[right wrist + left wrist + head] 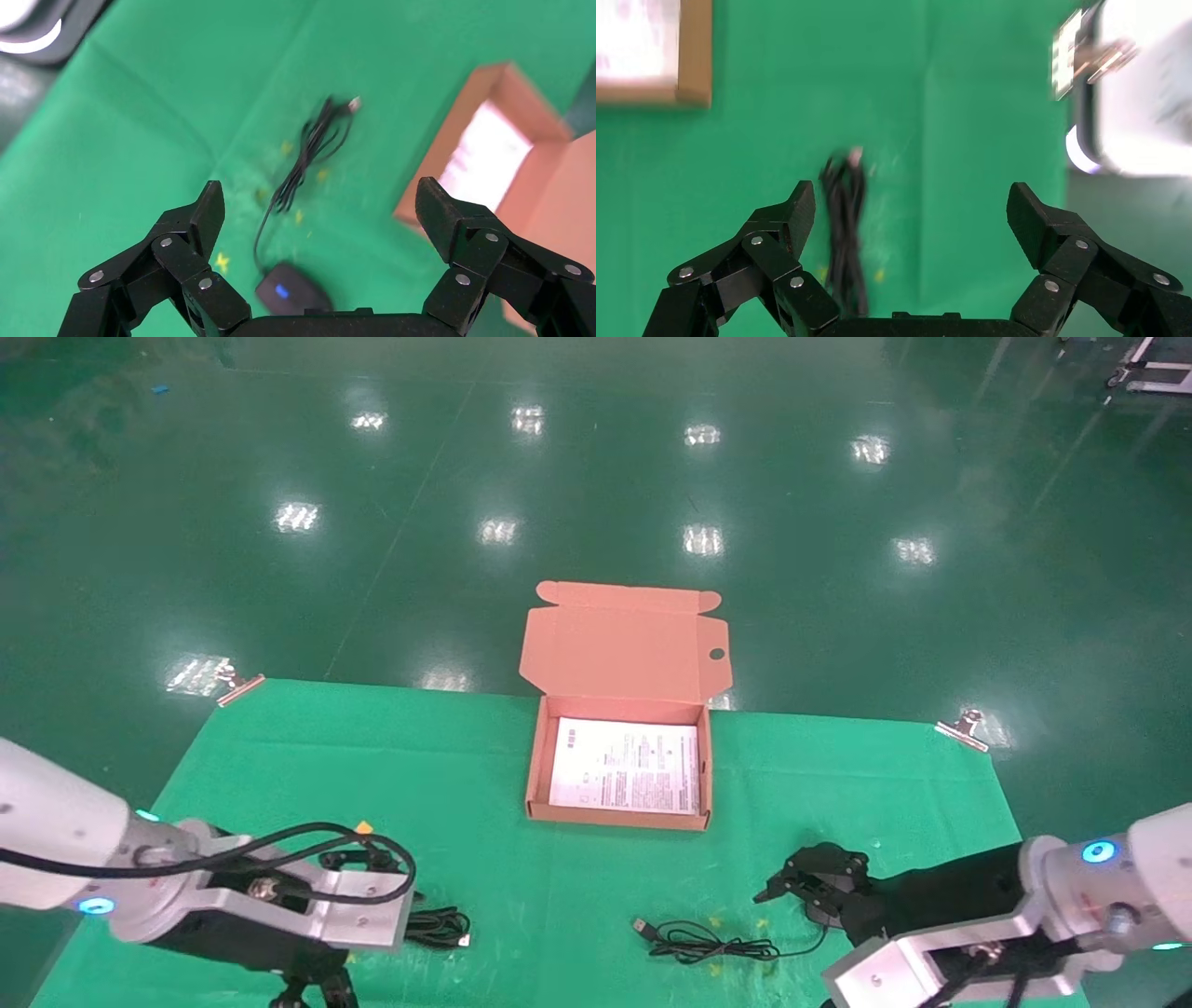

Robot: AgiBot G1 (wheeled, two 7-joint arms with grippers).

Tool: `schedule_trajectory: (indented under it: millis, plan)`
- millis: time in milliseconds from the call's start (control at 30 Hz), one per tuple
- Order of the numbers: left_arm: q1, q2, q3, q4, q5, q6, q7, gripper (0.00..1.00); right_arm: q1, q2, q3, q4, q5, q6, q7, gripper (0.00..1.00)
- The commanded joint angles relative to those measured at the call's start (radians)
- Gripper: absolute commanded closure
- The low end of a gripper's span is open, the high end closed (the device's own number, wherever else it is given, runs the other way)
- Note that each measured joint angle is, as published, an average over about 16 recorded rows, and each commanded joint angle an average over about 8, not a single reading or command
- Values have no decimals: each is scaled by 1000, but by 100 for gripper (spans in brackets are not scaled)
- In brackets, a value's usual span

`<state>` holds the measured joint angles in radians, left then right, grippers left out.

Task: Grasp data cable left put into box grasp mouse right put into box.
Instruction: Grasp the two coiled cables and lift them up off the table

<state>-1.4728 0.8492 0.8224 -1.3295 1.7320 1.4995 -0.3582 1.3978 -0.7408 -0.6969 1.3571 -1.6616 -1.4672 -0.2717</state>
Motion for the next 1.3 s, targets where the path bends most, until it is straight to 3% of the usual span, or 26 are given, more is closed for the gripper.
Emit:
schedule_trajectory:
  millis: [33, 267, 467, 800, 1200, 1267, 1300]
  plan:
    - [2, 18, 29, 0, 64, -21, -8, 0, -5, -14, -23, -1, -51, 19, -7, 0]
    - [33, 76, 85, 26, 227, -91, -56, 0, -69, -48, -64, -8, -185, 120, 11, 0]
    - [53, 126, 105, 121, 297, -149, -79, 0, -110, -82, -79, -31, -257, 186, 69, 0]
    - [53, 201, 102, 364, 314, -251, -32, 0, -120, -183, -87, -189, -305, 253, 159, 0]
    - [23, 276, 78, 651, 266, -336, 98, 0, -109, -293, -82, -448, -284, 327, 123, 0]
    - [19, 285, 74, 690, 259, -347, 117, 13, -110, -306, -80, -486, -281, 345, 106, 2]
    - [18, 288, 73, 708, 257, -352, 125, 26, -110, -312, -79, -503, -280, 353, 98, 14]
